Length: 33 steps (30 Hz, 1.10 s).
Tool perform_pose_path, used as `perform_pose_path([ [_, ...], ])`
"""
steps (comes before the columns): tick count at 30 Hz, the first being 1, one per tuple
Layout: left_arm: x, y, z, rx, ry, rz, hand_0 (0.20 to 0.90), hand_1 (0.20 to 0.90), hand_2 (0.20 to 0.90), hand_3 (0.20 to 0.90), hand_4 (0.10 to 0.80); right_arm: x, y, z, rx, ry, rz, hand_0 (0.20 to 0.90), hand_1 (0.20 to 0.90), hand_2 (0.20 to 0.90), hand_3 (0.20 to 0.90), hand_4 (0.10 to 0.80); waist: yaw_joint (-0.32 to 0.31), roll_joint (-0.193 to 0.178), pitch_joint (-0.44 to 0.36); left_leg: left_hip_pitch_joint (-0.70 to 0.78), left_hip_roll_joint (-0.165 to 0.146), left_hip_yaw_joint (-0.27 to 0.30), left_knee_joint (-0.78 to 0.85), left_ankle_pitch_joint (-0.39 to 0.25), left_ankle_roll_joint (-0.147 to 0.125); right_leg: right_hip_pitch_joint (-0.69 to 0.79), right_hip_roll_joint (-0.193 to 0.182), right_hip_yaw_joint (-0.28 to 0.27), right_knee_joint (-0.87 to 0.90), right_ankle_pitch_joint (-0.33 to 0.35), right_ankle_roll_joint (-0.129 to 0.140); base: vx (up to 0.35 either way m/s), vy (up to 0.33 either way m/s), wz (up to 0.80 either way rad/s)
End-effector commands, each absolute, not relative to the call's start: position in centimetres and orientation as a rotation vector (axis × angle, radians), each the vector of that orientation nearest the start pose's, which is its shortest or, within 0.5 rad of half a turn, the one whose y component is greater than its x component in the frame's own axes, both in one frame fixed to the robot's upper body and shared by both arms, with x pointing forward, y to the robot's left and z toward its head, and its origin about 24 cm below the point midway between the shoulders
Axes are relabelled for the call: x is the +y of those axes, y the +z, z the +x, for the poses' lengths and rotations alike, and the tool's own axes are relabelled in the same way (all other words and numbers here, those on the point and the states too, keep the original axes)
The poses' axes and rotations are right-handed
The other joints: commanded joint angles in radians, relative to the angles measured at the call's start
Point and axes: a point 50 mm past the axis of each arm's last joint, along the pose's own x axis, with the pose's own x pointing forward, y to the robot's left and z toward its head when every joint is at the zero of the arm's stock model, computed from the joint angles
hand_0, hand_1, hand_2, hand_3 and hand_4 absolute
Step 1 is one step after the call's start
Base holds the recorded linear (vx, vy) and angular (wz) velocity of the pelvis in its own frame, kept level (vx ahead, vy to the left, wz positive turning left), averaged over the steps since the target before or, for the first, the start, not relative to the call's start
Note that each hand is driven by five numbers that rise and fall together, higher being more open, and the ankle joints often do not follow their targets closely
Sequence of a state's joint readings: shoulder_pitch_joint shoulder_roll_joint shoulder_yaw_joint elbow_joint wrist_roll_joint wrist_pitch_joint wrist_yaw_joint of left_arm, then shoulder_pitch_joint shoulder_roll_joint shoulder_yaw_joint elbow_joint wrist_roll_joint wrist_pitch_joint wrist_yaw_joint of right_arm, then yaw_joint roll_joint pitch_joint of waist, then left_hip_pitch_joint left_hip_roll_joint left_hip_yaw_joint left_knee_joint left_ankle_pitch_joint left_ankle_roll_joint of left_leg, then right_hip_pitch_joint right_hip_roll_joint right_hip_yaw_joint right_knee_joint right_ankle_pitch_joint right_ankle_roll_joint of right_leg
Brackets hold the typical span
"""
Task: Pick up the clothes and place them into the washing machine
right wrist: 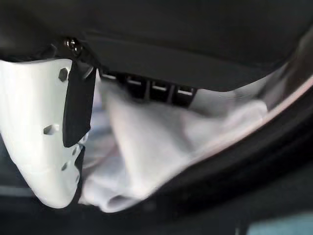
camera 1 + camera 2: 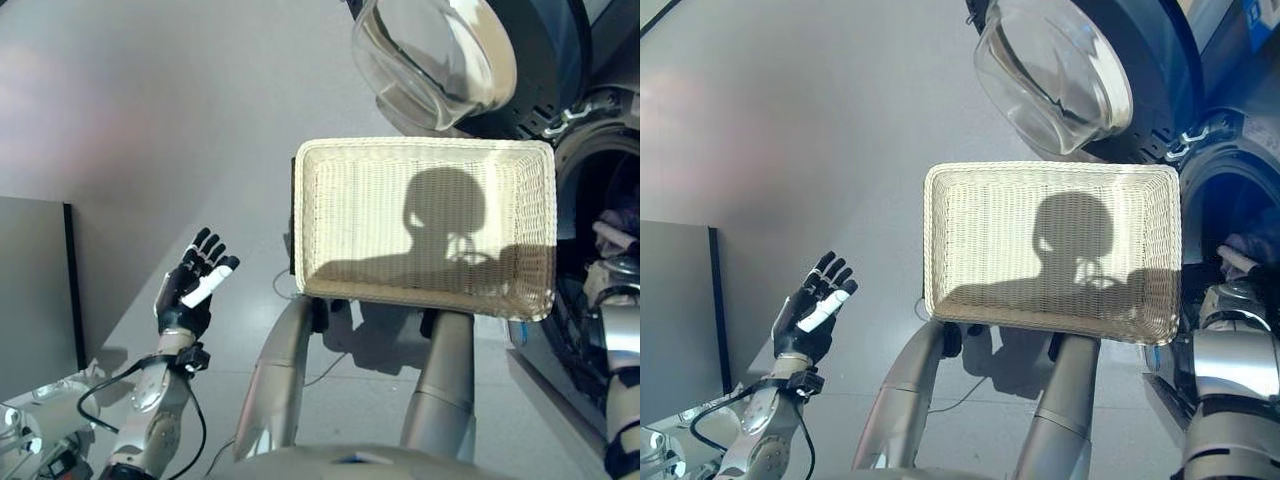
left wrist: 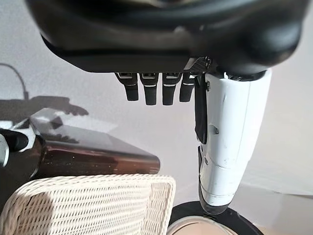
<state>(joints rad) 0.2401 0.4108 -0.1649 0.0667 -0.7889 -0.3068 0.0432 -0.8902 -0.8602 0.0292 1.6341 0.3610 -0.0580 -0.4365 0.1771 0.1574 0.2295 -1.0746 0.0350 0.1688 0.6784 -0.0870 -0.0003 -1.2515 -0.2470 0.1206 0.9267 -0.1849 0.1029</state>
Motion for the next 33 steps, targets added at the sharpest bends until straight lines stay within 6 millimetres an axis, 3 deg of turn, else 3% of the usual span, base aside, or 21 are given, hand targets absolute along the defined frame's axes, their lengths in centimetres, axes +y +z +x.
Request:
perform_pose_path([
  [1, 25.0, 4.1, 19.6, -0.099, 0.149, -0.291, 0.9, 0.9, 0.9, 0.9, 0.8, -44.4, 10.0, 25.5, 0.482, -1.162, -0.305, 0.2, 0.2, 0.2, 0.2, 0.3, 0.0, 0.046, -0.02, -0.021, 0.0, -0.021, 0.037, -0.044, -0.027, -0.012, 0.032, -0.039, 0.028, -0.006, -0.037, 0.0, 0.0, 0.0],
  [18, 25.2, 4.2, 19.7, -0.098, 0.151, -0.285, 0.9, 0.9, 0.9, 0.9, 0.8, -44.2, 8.4, 24.8, 0.523, -1.167, -0.237, 0.2, 0.2, 0.2, 0.2, 0.3, 0.005, 0.036, -0.032, -0.007, -0.002, -0.023, 0.02, -0.044, -0.023, -0.003, 0.033, -0.041, 0.017, -0.01, -0.038, 0.0, 0.0, 0.0],
  [21, 25.2, 4.2, 19.8, -0.104, 0.158, -0.289, 0.9, 0.9, 0.9, 0.9, 0.8, -44.0, 8.3, 25.1, 0.41, -1.23, -0.018, 0.2, 0.2, 0.2, 0.2, 0.3, -0.004, 0.035, -0.034, 0.0, -0.002, -0.026, 0.018, -0.048, -0.023, 0.004, 0.036, -0.041, 0.019, -0.016, -0.038, 0.039, -0.01, 0.0],
  [27, 25.4, 3.9, 19.7, -0.098, 0.198, -0.319, 0.9, 0.9, 0.9, 0.9, 0.8, -43.7, 8.8, 25.6, 0.051, -1.398, 0.621, 0.2, 0.2, 0.2, 0.2, 0.3, -0.018, 0.031, -0.04, 0.014, 0.0, -0.032, 0.011, -0.057, -0.028, 0.019, 0.04, -0.036, 0.017, -0.034, -0.038, 0.044, -0.011, 0.0],
  [33, 25.1, 2.9, 19.4, -0.056, 0.216, -0.363, 0.9, 0.9, 0.9, 0.9, 0.8, -43.6, 10.3, 26.2, -0.122, -1.457, 0.866, 0.2, 0.2, 0.2, 0.2, 0.3, -0.025, 0.044, -0.034, 0.016, -0.005, -0.036, 0.01, -0.053, -0.034, 0.027, 0.043, -0.033, 0.021, -0.042, -0.041, 0.0, 0.0, 0.0],
])
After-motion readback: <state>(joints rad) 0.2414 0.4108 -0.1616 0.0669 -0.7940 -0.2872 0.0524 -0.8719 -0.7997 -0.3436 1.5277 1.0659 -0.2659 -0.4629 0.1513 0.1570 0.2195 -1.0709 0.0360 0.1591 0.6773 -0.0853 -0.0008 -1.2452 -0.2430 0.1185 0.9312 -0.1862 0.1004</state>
